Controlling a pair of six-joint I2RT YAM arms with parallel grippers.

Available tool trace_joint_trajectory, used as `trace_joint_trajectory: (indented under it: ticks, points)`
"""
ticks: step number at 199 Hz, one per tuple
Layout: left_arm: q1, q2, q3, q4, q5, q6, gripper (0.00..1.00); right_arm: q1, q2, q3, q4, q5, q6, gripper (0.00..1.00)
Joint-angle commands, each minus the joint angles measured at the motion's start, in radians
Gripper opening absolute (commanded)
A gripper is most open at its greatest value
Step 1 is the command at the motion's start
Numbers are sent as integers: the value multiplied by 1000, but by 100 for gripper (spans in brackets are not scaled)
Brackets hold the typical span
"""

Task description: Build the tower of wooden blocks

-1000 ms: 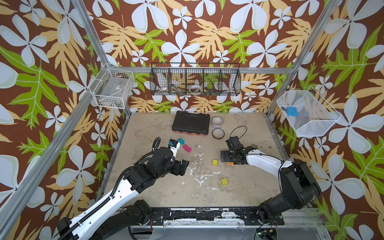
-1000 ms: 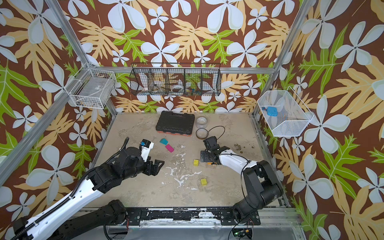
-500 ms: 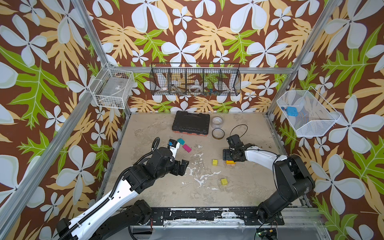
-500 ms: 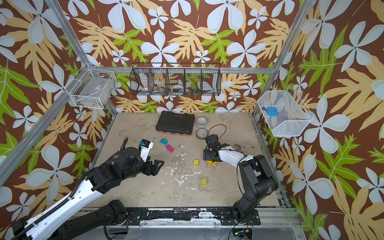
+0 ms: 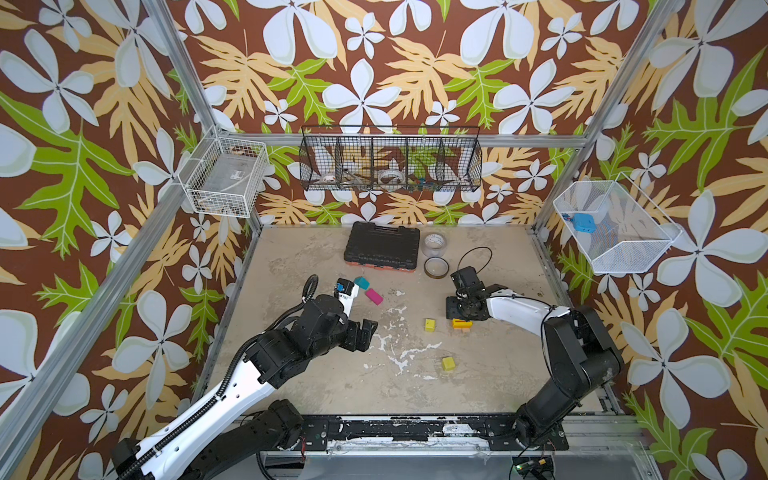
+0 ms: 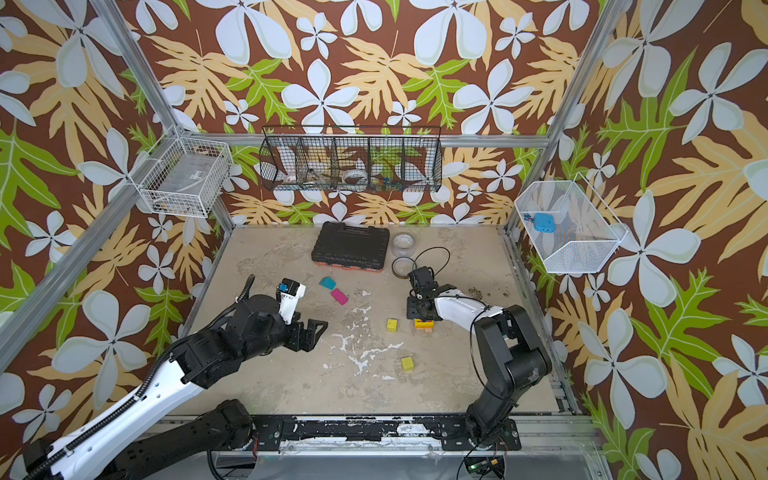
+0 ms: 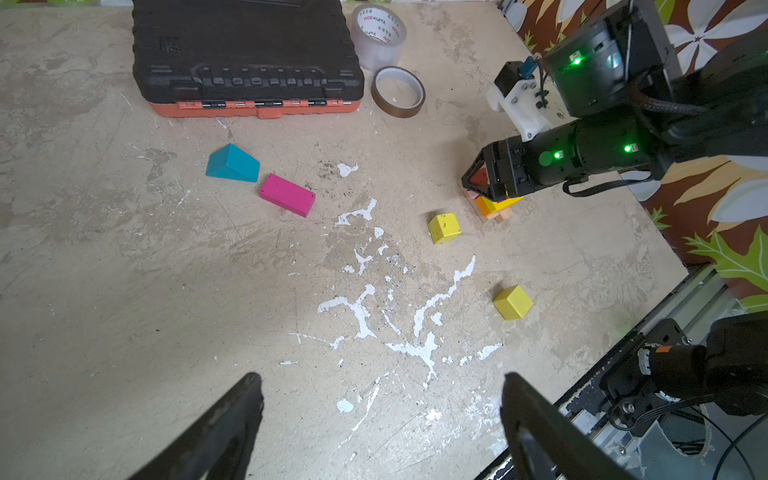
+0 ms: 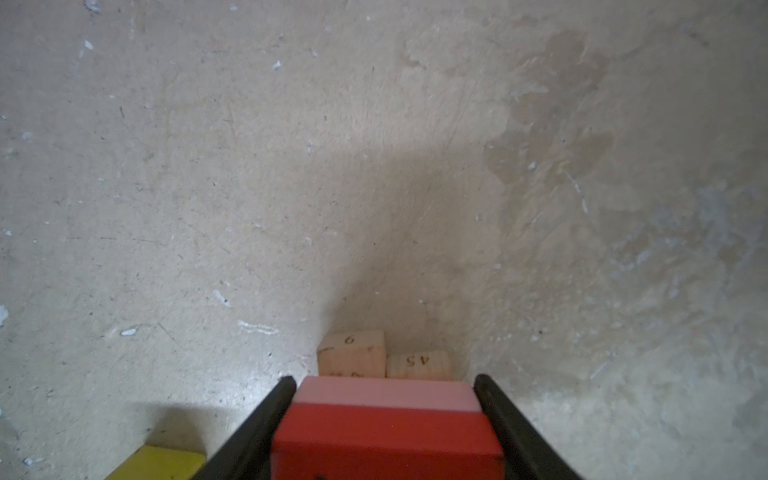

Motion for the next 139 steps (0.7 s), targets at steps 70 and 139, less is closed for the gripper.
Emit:
trace_joint_trajectory:
  ticks: [70, 139]
  points:
    - [0, 3, -1, 29, -15, 0, 91, 2, -10, -16, -7, -11, -15, 52]
    - [0, 5, -1, 29, -13, 0, 91, 2, -12, -28, -9, -8, -34, 56]
